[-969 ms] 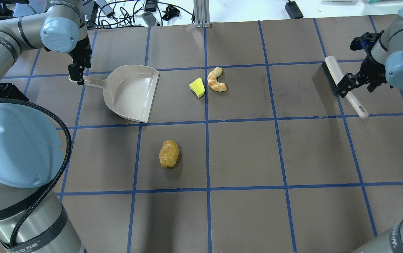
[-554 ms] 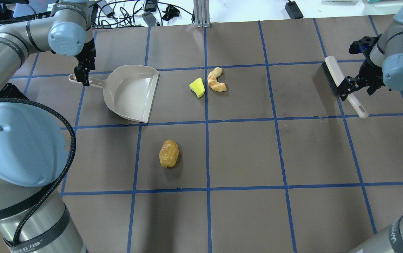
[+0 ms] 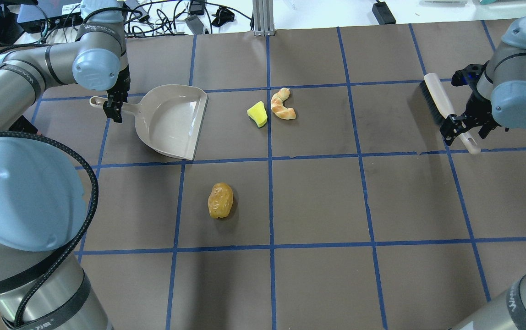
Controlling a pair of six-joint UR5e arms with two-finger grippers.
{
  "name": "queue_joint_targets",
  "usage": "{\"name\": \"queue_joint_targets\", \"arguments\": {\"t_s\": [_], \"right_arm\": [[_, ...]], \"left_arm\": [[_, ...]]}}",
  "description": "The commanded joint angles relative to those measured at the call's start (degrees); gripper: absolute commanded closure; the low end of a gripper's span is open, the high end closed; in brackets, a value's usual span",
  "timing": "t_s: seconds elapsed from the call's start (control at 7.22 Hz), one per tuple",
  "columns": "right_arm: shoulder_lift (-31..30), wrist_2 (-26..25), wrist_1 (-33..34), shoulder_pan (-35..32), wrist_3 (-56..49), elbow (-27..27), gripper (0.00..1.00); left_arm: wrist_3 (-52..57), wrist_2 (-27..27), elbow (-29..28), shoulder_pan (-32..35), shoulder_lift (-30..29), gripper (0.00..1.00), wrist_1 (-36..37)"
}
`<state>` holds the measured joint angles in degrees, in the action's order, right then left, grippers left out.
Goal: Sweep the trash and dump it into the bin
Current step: 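Slide the dustpan toward the sponge and crust while lifting the brush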
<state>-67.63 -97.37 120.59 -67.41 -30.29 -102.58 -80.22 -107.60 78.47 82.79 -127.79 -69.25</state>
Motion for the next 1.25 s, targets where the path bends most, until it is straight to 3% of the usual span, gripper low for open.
{"name": "queue_joint_targets", "arguments": {"t_s": [0.0, 0.69, 0.97, 1.11], "right_arm": [[-0.04, -0.01, 0.08, 0.00, 0.05, -0.34, 0.16], [-0.22, 0.87, 0.26, 0.00, 0.41, -0.16, 0.27], [-0.39, 0.87, 0.34, 0.00, 0.32, 0.10, 0.38], [-0.39, 0.87, 0.69, 0.00, 0.41, 0.10, 0.48]], "left_arm": [[0.24, 0.28, -0.33, 0.00, 0.52, 1.00, 0.17], [-3.61, 0.29, -5.33, 0.96, -0.53, 1.00, -1.05], [-7.64, -0.77, -11.55, 2.37, -2.28, 1.00, -10.95], [-9.32, -1.03, -12.28, 3.77, -3.42, 1.00, -12.03]]}}
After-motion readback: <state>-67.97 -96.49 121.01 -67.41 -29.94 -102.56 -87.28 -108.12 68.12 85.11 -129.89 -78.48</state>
